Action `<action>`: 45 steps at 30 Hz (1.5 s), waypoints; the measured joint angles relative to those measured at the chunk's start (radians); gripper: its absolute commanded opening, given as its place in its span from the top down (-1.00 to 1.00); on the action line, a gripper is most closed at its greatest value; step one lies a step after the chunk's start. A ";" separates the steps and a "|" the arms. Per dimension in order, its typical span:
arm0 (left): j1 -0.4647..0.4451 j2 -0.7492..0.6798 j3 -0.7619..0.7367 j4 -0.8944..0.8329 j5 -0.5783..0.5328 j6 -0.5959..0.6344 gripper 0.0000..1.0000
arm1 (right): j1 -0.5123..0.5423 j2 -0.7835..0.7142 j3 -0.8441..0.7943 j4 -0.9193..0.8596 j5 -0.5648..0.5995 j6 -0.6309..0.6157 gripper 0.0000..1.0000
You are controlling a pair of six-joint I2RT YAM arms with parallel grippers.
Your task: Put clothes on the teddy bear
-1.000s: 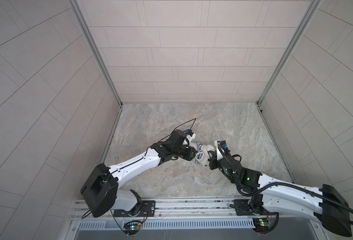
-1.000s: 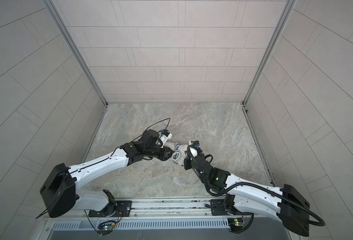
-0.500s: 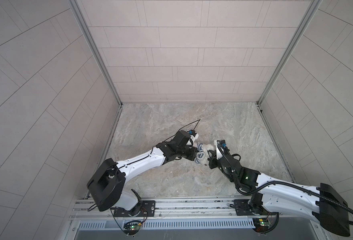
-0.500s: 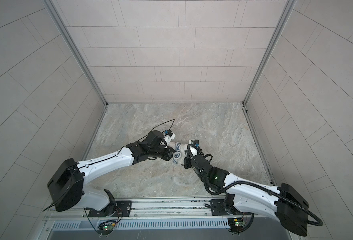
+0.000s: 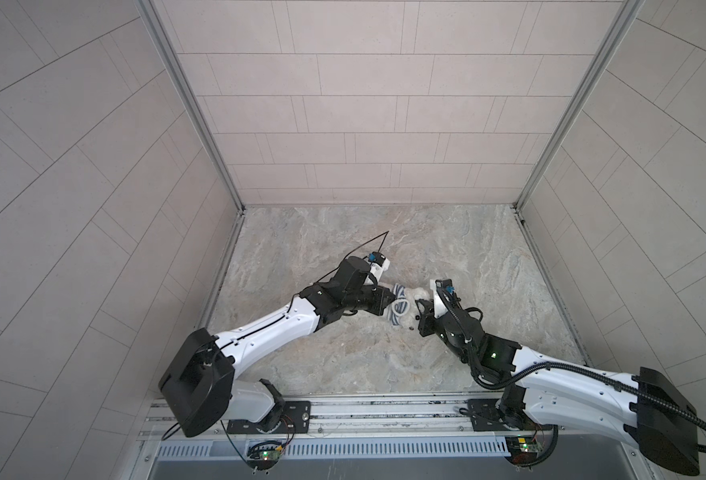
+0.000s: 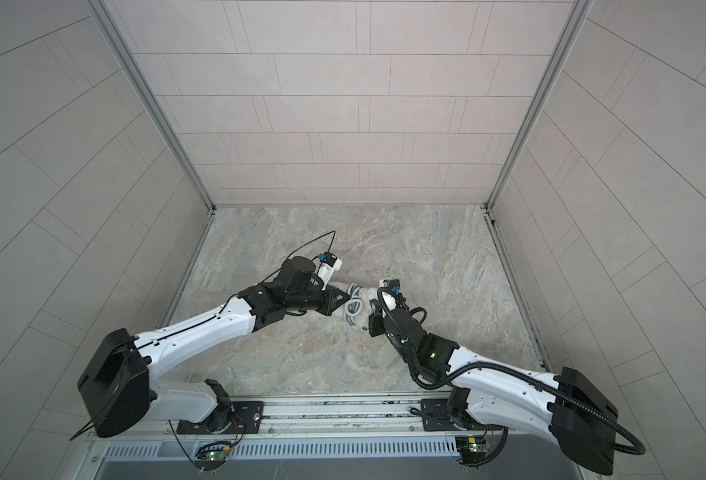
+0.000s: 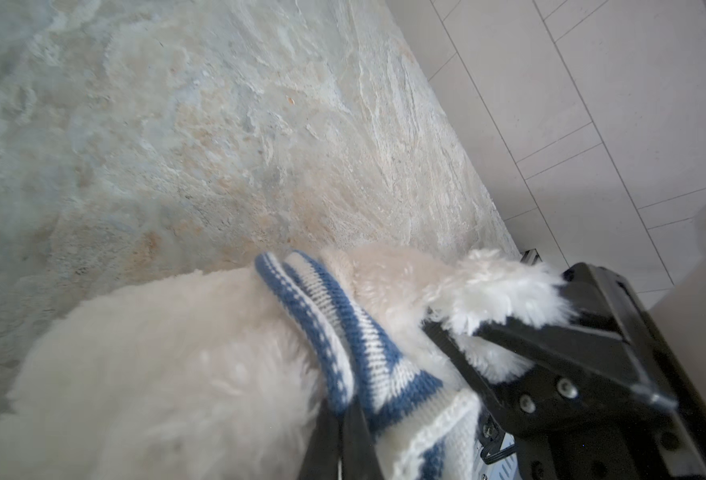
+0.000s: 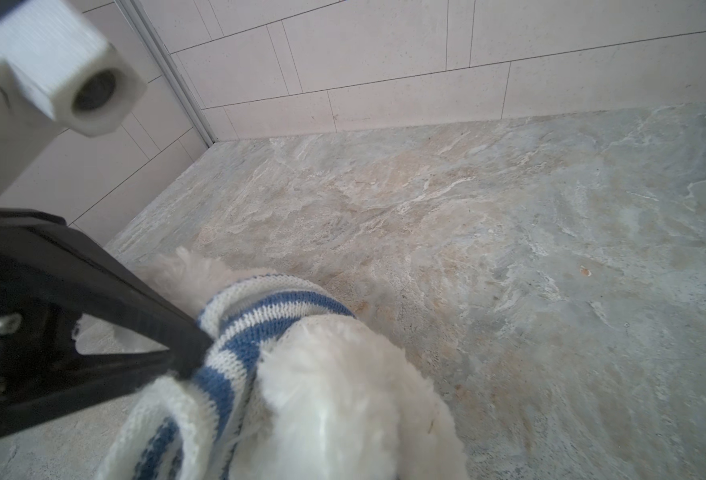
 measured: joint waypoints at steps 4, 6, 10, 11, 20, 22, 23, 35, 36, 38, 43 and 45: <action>0.039 -0.026 -0.006 -0.009 0.004 0.019 1.00 | -0.005 0.006 -0.002 0.015 -0.004 -0.002 1.00; 0.054 -0.036 -0.012 -0.018 0.004 0.024 1.00 | -0.005 0.009 -0.002 0.020 -0.006 -0.007 1.00; 0.096 -0.056 -0.035 -0.021 0.011 0.019 1.00 | -0.005 0.009 -0.002 0.021 -0.010 -0.018 1.00; 0.109 -0.061 -0.044 -0.020 0.013 0.016 1.00 | -0.005 0.009 -0.002 0.021 -0.009 -0.019 1.00; 0.180 -0.088 -0.111 -0.006 0.056 -0.018 1.00 | -0.005 -0.024 -0.015 0.017 -0.009 -0.027 1.00; 0.202 -0.093 -0.132 0.011 0.069 -0.036 1.00 | -0.005 -0.027 -0.017 0.015 -0.009 -0.027 1.00; 0.219 -0.096 -0.146 0.021 0.082 -0.047 1.00 | -0.005 -0.029 -0.017 0.014 -0.008 -0.027 1.00; 0.308 -0.105 -0.229 0.103 0.157 -0.132 1.00 | -0.005 -0.053 -0.017 -0.005 -0.010 -0.035 1.00; 0.315 -0.109 -0.235 0.108 0.163 -0.138 1.00 | -0.005 -0.056 -0.017 -0.006 -0.010 -0.036 1.00; 0.329 -0.116 -0.249 0.120 0.169 -0.150 1.00 | -0.005 -0.061 -0.017 -0.011 -0.011 -0.039 1.00; 0.349 -0.122 -0.276 0.149 0.182 -0.182 1.00 | -0.005 -0.068 -0.017 -0.017 -0.015 -0.042 1.00; 0.350 -0.122 -0.281 0.160 0.185 -0.192 1.00 | -0.005 -0.068 -0.017 -0.018 -0.015 -0.042 1.00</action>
